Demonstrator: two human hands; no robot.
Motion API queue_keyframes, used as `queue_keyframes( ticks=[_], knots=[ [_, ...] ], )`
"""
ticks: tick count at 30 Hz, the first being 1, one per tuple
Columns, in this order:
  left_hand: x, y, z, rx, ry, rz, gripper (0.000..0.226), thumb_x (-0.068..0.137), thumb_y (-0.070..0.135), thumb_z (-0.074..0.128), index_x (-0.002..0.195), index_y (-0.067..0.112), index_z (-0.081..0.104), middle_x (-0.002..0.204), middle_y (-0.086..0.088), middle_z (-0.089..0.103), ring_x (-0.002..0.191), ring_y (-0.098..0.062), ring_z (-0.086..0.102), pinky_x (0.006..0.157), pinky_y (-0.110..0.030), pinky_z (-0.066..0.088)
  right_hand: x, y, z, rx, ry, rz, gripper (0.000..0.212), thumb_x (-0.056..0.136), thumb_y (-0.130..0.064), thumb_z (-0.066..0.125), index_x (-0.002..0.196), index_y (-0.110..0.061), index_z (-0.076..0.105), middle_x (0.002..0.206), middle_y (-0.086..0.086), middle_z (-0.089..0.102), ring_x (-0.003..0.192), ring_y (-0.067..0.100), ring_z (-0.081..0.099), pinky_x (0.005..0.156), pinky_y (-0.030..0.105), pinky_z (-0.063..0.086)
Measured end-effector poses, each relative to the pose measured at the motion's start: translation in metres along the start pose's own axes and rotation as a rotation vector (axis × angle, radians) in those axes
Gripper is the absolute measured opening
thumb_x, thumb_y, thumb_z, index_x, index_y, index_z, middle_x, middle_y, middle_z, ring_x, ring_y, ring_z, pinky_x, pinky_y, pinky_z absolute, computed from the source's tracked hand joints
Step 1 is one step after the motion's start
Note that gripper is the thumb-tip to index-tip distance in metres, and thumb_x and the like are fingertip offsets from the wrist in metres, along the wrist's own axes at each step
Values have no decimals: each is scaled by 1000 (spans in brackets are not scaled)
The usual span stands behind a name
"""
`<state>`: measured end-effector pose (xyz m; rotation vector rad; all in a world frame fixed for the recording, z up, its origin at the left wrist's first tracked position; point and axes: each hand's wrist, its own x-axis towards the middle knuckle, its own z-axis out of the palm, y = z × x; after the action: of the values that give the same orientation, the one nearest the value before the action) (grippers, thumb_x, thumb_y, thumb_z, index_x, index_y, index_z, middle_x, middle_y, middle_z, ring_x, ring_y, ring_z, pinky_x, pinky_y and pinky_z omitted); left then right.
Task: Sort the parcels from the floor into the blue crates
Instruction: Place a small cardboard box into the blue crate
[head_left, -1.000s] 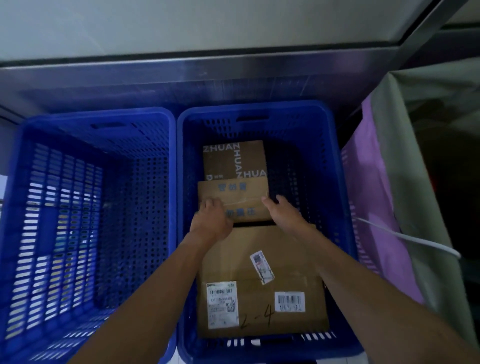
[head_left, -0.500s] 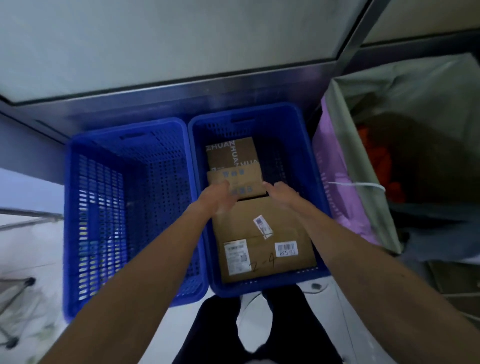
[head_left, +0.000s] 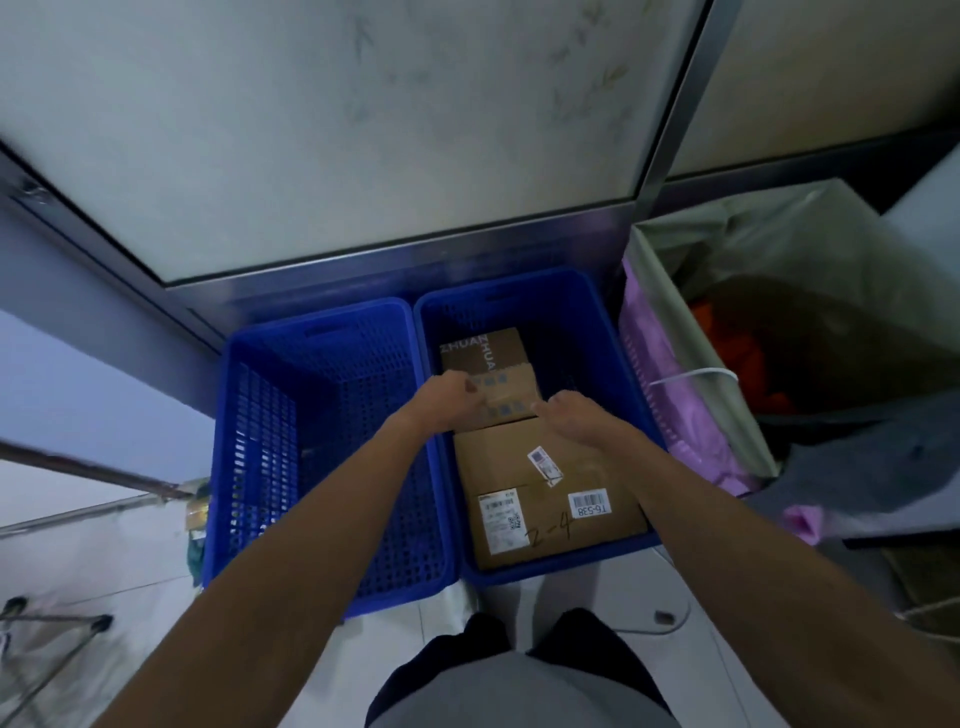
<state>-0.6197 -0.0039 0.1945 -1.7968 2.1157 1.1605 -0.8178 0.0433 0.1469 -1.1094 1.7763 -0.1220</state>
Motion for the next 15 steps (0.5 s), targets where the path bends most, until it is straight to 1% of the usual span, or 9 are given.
queue_keyframes(
  ticks=[3,5,6,7,9,11,12,13,15],
  knots=[
    [-15,7,-7,4,115,-28,16,99,28,50,96,17,61,97,-3,62,90,-19,55,81,-29,45,-6,4,-15,-22,37,-68,38,92,-50,51,68,-27,32,71,-4,39,62,14,41,57,32,35],
    [-27,10,-6,-40,139,-37,25,99,26,50,104,11,69,104,-6,68,95,-22,61,87,-33,49,-22,2,-24,-35,62,-118,38,93,-50,52,69,-26,34,70,-4,40,61,14,42,57,32,34],
    [-34,11,-4,-72,144,-33,28,98,25,50,109,9,71,107,-7,70,98,-24,64,90,-35,52,-32,0,-27,-36,65,-138,36,95,-50,52,72,-25,38,73,-3,42,64,15,44,58,32,35],
    [-42,13,-1,-99,151,-21,30,99,26,50,112,9,71,109,-8,72,100,-25,65,93,-38,53,-42,0,-29,-32,67,-156,32,97,-48,51,80,-22,46,78,-2,48,70,16,49,60,32,37],
    [-54,17,8,-145,190,2,31,99,28,50,113,10,72,107,-8,72,98,-25,66,91,-39,54,-54,2,-31,-20,90,-199,27,99,-43,50,102,-17,54,92,0,56,86,19,56,67,32,42],
    [-65,22,19,-161,216,7,31,100,29,49,114,13,71,105,-7,72,92,-23,66,83,-35,54,-67,1,-30,-45,98,-221,29,100,-40,49,111,-14,56,101,2,61,93,20,59,74,35,47],
    [-70,21,24,-157,218,8,30,100,29,49,115,15,71,106,-6,72,91,-22,66,82,-33,54,-71,1,-27,-65,106,-234,31,99,-40,49,112,-13,58,104,4,62,94,21,60,77,37,49],
    [-74,20,29,-143,220,12,30,100,30,48,116,17,70,109,-4,72,93,-21,66,83,-33,54,-76,1,-24,-77,111,-249,31,99,-39,49,110,-12,60,105,6,63,94,23,61,78,39,49],
    [-85,16,36,-116,221,9,31,99,30,47,116,17,71,113,-4,72,97,-23,66,89,-39,55,-83,0,-17,-76,116,-275,27,97,-38,50,104,-13,59,102,5,63,87,21,60,70,37,46]
  ],
)
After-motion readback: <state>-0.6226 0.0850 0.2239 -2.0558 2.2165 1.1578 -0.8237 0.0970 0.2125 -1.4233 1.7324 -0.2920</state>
